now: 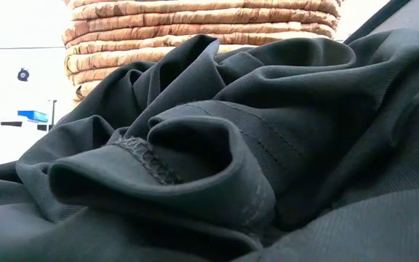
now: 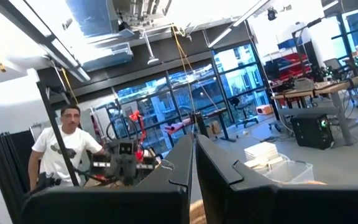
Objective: Sort clothes
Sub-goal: Put the white jacket into the basket
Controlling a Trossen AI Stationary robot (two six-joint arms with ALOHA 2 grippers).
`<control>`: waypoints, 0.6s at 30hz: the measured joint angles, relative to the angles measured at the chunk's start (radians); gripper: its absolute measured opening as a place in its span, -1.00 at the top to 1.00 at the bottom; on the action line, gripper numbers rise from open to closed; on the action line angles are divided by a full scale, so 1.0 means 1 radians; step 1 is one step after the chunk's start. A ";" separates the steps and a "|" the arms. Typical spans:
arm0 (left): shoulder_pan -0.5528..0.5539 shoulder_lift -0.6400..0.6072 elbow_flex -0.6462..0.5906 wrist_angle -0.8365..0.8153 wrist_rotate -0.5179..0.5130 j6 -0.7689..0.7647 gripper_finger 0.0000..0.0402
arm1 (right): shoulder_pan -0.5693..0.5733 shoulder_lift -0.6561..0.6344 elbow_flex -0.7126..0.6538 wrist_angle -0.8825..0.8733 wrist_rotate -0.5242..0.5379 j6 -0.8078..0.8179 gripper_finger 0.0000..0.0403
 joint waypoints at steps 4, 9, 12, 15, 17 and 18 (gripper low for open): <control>0.000 0.036 0.050 -0.013 0.000 0.010 1.00 | 0.000 0.034 0.056 0.000 0.000 0.002 0.94; 0.000 0.106 0.166 -0.105 0.001 0.100 1.00 | 0.000 0.075 0.128 0.000 0.000 0.002 0.94; 0.000 0.151 0.255 -0.236 0.000 0.132 1.00 | 0.000 0.101 0.176 0.001 0.000 0.001 0.94; 0.000 0.203 0.343 -0.367 0.000 0.132 1.00 | 0.000 0.123 0.219 0.001 0.000 0.002 0.94; 0.000 0.235 0.397 -0.440 0.000 0.133 1.00 | 0.000 0.132 0.240 0.001 0.000 0.000 0.94; 0.000 0.252 0.419 -0.470 0.000 0.134 1.00 | 0.000 0.136 0.249 0.001 0.000 0.000 0.94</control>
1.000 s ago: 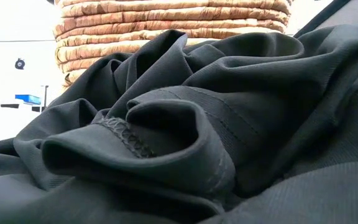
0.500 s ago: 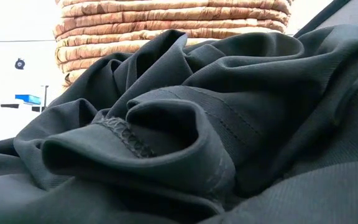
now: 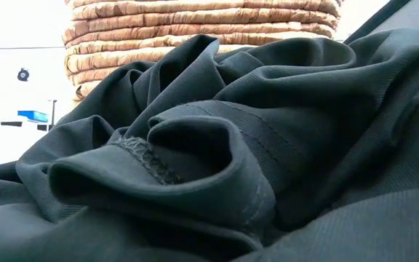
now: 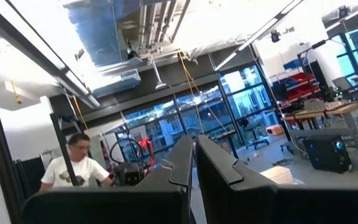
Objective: Sort clothes
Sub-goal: Put the white jacket into the basket
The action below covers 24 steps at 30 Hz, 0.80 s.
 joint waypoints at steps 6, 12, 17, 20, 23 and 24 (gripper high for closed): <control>0.000 0.073 0.075 -0.052 0.000 0.064 1.00 | 0.000 0.005 0.055 -0.127 -0.066 0.002 0.94; 0.000 0.105 0.083 -0.053 0.000 0.076 1.00 | 0.000 0.014 0.097 -0.311 -0.142 0.045 0.94; 0.000 0.115 0.083 -0.052 0.000 0.074 1.00 | 0.000 0.030 0.109 -0.315 -0.150 0.071 0.94; 0.000 0.114 0.083 -0.047 0.000 0.073 1.00 | 0.000 0.044 0.127 -0.313 -0.150 0.071 0.94; 0.000 0.113 0.083 -0.040 -0.001 0.073 1.00 | 0.000 0.062 0.150 -0.313 -0.147 0.070 0.94; 0.000 0.112 0.083 -0.039 -0.001 0.073 1.00 | 0.000 0.072 0.159 -0.314 -0.146 0.069 0.94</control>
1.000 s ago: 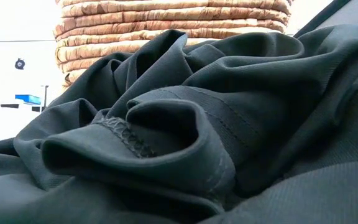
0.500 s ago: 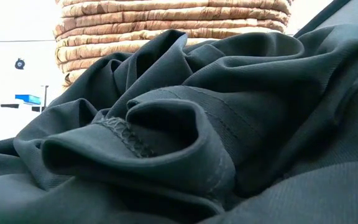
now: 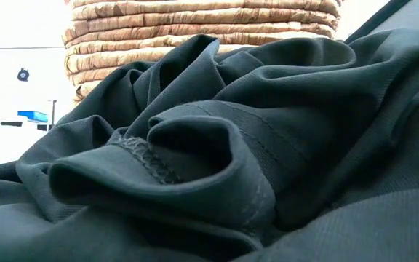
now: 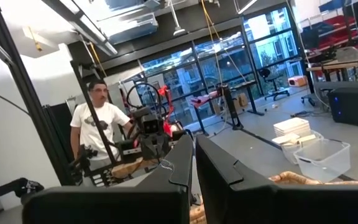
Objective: Sort clothes
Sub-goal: Put the white jacket into the basket
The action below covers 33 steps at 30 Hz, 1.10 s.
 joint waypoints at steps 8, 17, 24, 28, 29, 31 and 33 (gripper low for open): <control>0.000 -0.005 -0.001 0.001 0.000 0.000 1.00 | 0.000 0.074 0.097 -0.129 0.006 -0.006 0.94; 0.000 -0.004 -0.001 0.001 0.000 -0.001 1.00 | 0.000 0.134 0.188 -0.310 0.061 0.015 0.94; 0.000 -0.003 -0.001 0.001 0.000 -0.001 1.00 | 0.000 0.164 0.265 -0.462 0.075 0.053 0.94; 0.000 -0.005 -0.001 0.001 0.000 -0.001 1.00 | 0.000 0.193 0.318 -0.633 0.075 0.054 0.94; 0.000 -0.007 -0.001 0.001 0.000 -0.001 1.00 | 0.000 0.202 0.332 -0.691 0.075 0.063 0.94; 0.000 -0.008 -0.001 0.002 0.000 -0.001 1.00 | 0.000 0.220 0.356 -0.825 0.075 0.109 0.94; 0.000 -0.010 -0.001 0.002 -0.001 -0.001 1.00 | 0.000 0.235 0.372 -0.946 0.075 0.174 0.94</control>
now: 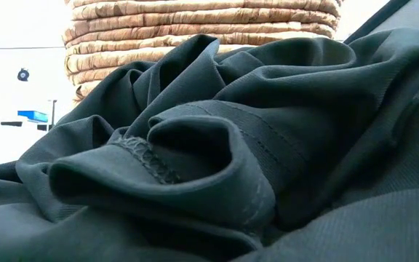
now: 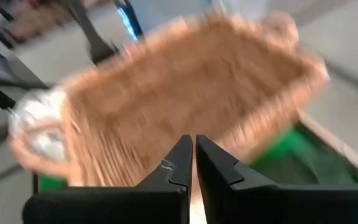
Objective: Sort clothes
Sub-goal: Put the white jacket into the basket
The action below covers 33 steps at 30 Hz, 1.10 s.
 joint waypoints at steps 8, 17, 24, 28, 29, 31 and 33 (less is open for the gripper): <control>0.000 0.000 0.000 0.001 -0.051 0.001 1.00 | 0.000 0.034 -0.044 -0.221 -0.135 0.233 0.94; 0.000 -0.003 0.000 0.001 -0.052 0.000 1.00 | 0.000 0.045 -0.161 -0.235 -0.236 0.314 0.94; 0.000 -0.006 0.000 0.000 -0.052 0.001 1.00 | 0.000 0.043 -0.342 -0.233 -0.254 0.229 0.93; 0.000 -0.007 0.000 0.000 -0.052 0.001 1.00 | 0.000 0.037 -0.460 -0.234 -0.264 0.219 0.82; 0.000 -0.007 0.000 0.000 -0.052 0.001 1.00 | 0.000 0.036 -0.491 -0.234 -0.259 0.219 0.77; 0.000 -0.007 0.000 0.000 -0.051 0.001 1.00 | 0.000 0.038 -0.549 -0.234 -0.244 0.218 0.65; 0.000 -0.006 0.000 0.000 -0.051 0.003 1.00 | 0.000 0.043 -0.598 -0.234 -0.246 0.223 0.52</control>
